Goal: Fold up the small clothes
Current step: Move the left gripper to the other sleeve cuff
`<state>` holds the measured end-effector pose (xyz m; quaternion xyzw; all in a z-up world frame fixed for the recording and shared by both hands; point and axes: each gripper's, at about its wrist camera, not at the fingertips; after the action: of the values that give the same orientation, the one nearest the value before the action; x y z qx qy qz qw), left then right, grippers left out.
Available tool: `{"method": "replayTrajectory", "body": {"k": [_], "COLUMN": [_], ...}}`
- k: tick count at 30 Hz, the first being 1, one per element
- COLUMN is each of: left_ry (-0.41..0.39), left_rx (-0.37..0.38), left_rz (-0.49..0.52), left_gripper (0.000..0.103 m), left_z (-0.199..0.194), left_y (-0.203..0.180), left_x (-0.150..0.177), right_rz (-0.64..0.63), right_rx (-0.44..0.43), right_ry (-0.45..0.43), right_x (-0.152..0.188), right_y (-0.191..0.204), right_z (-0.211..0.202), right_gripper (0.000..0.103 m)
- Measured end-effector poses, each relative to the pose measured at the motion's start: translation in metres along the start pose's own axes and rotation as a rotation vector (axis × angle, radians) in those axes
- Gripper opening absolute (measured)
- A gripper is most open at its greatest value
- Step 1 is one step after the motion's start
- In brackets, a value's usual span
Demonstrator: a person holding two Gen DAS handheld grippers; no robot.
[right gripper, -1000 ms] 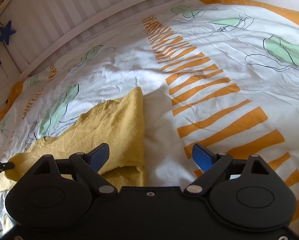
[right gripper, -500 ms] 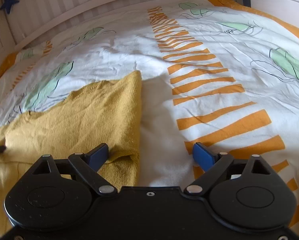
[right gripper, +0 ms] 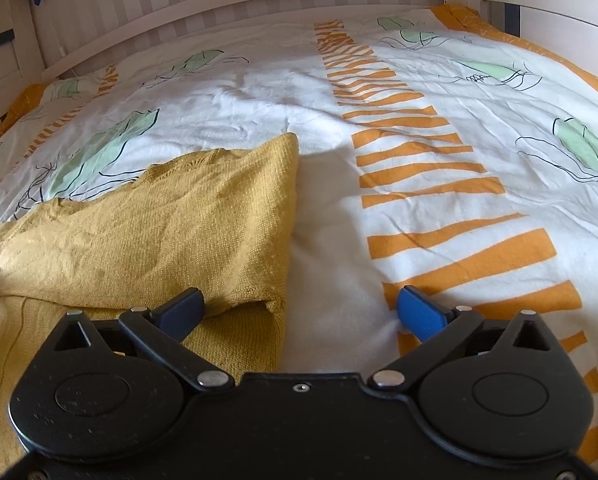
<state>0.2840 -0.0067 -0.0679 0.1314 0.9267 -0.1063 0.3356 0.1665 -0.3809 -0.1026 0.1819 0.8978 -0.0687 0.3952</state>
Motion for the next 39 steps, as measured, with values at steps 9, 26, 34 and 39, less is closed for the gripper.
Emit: {"method": "replayTrajectory", "body": {"k": [9,26,34,39], "left_ry": [-0.021,-0.085,-0.139,-0.159], "left_rx": [-0.024,-0.091,-0.034,-0.054], "left_rz": [-0.085,-0.289,-0.499,-0.498], "left_gripper": [0.049,0.049,0.049,0.049], "left_z": [-0.023,-0.087,-0.104,-0.107], "left_y": [0.039,0.149,0.208,0.24], "left_x": [0.01,0.045,0.042,0.033], "right_rz": [0.006,-0.068,-0.054,-0.087], "right_rx": [-0.002,0.059,0.136,0.047], "right_ry": [-0.025,-0.054,-0.102,-0.138], "right_x": [0.003,0.004,-0.006,-0.011], "right_y": [-0.001,0.01,0.028,0.059], "right_z": [-0.002,-0.014,-0.051,-0.079], "right_gripper": [0.103,0.086,0.071,0.071]}}
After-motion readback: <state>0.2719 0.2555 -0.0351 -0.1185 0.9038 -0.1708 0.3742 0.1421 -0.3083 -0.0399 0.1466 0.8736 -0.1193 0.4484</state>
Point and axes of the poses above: each gripper's, at about its wrist camera, not at the fingertips, and z roughly the way its jaws point, y to its left, x to its underside, and after that the axes turned 12 degrees about x, right-handed
